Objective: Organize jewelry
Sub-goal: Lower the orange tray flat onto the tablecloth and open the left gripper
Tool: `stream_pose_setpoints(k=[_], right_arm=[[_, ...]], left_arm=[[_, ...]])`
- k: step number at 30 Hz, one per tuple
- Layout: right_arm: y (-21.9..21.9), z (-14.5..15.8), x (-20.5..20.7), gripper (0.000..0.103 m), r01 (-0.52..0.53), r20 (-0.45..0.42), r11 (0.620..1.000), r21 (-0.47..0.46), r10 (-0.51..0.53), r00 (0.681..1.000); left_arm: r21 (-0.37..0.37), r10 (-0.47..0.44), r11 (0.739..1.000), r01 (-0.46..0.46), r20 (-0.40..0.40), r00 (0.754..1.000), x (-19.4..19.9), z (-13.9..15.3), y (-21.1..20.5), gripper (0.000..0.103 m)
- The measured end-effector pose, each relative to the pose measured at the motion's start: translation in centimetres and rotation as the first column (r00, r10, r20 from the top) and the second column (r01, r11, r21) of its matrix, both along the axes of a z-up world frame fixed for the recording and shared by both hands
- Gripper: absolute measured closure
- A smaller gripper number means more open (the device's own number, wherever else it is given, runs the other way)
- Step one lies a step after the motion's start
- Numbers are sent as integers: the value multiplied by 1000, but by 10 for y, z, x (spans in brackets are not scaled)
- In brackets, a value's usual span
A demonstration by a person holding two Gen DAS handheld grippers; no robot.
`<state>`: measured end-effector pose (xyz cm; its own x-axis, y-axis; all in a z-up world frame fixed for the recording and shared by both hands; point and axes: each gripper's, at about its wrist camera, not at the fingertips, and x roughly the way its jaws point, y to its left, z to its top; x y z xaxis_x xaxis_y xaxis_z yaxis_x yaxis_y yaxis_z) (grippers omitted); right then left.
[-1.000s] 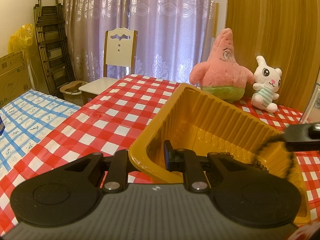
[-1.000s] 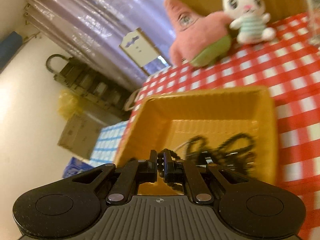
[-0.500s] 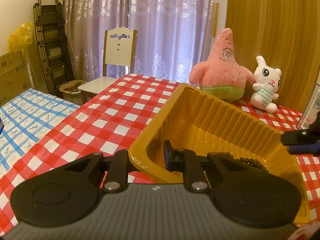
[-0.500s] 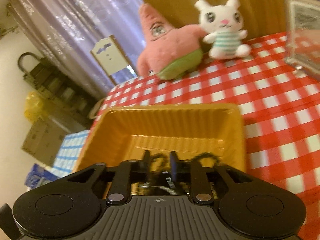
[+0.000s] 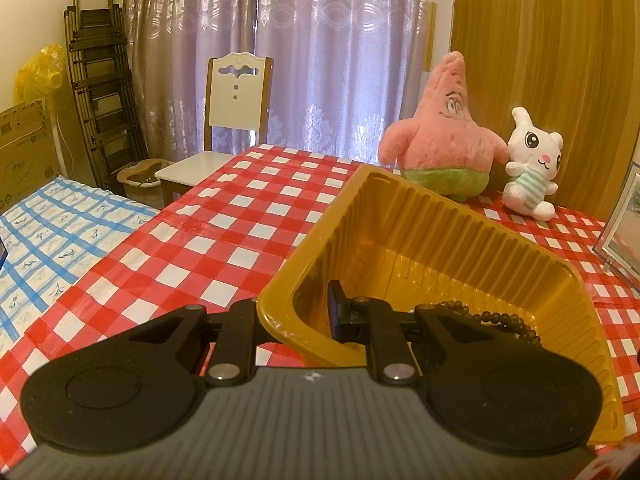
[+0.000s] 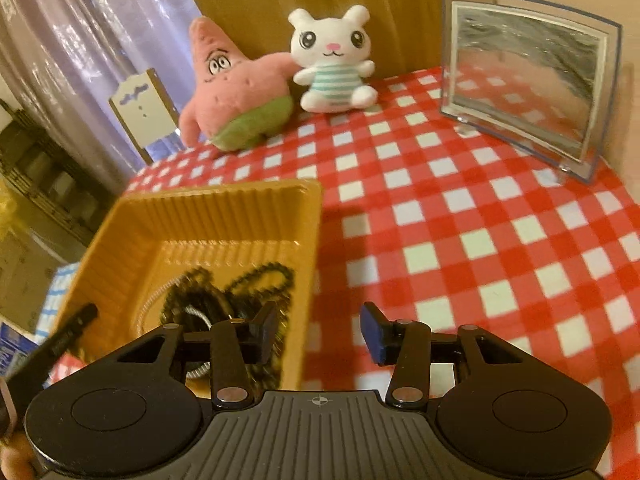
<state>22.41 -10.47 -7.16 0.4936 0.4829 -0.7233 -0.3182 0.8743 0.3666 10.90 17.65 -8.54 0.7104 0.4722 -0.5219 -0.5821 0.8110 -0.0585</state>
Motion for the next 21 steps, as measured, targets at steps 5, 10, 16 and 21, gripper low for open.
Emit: stream_pose_setpoints(k=[5,10,16,21], right_arm=[[4,-1,-16,57,-28,17,994,-106,30,999],[15,0,-29,57,-70,18,989,-128,72,997],[25,1,-37,57,-81,10,989,-124,83,996],[25,1,-43,57,-56,-1,990,-127,56,998]], left_arm=[[-10,3,1000,-3,-9,1000,0,-4,2,87],[-22,4,1000,-4,-12,1000,0,-6,5,87],[-52,3,999,-4,-21,1000,1,-10,11,87],[-100,0,995,-4,-34,999,2,-18,20,87]])
